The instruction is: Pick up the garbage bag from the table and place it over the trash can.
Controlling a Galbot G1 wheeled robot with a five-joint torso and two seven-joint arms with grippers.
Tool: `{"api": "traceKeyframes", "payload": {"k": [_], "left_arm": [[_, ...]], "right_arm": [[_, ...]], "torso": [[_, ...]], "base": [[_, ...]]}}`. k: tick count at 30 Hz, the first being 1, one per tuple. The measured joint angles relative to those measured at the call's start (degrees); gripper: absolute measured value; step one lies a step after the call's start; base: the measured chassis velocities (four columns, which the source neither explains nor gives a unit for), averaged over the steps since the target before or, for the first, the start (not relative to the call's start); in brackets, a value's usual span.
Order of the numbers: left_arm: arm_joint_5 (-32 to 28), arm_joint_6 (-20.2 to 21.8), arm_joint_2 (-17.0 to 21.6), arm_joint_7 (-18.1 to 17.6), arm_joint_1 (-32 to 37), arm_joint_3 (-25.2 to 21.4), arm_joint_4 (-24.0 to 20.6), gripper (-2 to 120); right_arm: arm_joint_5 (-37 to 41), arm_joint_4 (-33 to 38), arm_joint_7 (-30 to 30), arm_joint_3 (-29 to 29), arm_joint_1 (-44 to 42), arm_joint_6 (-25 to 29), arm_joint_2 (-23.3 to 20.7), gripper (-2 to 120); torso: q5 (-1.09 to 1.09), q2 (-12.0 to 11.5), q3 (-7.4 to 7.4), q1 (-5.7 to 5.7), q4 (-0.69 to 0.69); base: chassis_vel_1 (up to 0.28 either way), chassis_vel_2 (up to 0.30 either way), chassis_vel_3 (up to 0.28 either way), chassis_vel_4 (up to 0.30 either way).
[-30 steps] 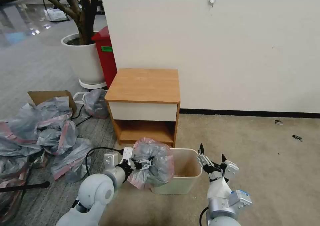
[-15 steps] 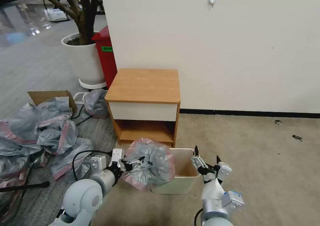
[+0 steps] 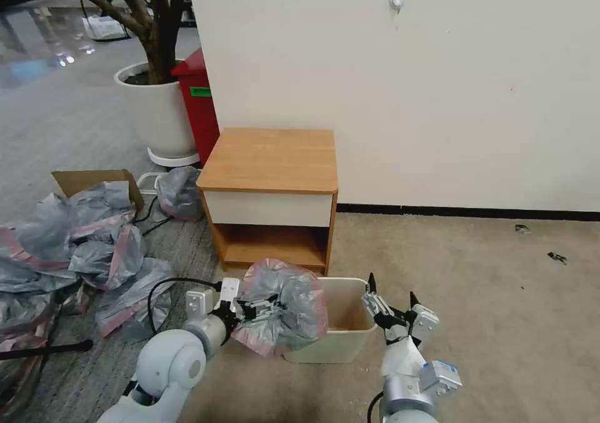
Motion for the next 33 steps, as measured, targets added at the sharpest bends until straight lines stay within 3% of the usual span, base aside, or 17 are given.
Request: {"api": "traceKeyframes", "payload": {"k": [15,24,33], "left_arm": [[-0.3,0.0,0.4,0.7,-2.6,1.6,3.7,96],[-1.3,0.0,-0.3,1.9,-3.6,3.0,5.8,67],[0.4,-0.2,-1.1,2.4,-3.9,4.2,7.1,28]], "right_arm": [[-0.7,0.5,0.1,0.8,-0.5,0.3,0.2,100],[-1.3,0.5,0.1,0.6,-0.9,0.5,0.4,100],[-1.4,0.4,0.1,0.7,-0.9,0.8,0.3,100]], "torso": [[0.00,0.0,0.00,0.00,0.00],[0.00,0.0,0.00,0.00,0.00],[0.01,0.0,0.00,0.00,0.01]], "base": [[0.000,0.000,0.000,0.000],[0.000,0.000,0.000,0.000],[0.000,0.000,0.000,0.000]]}}
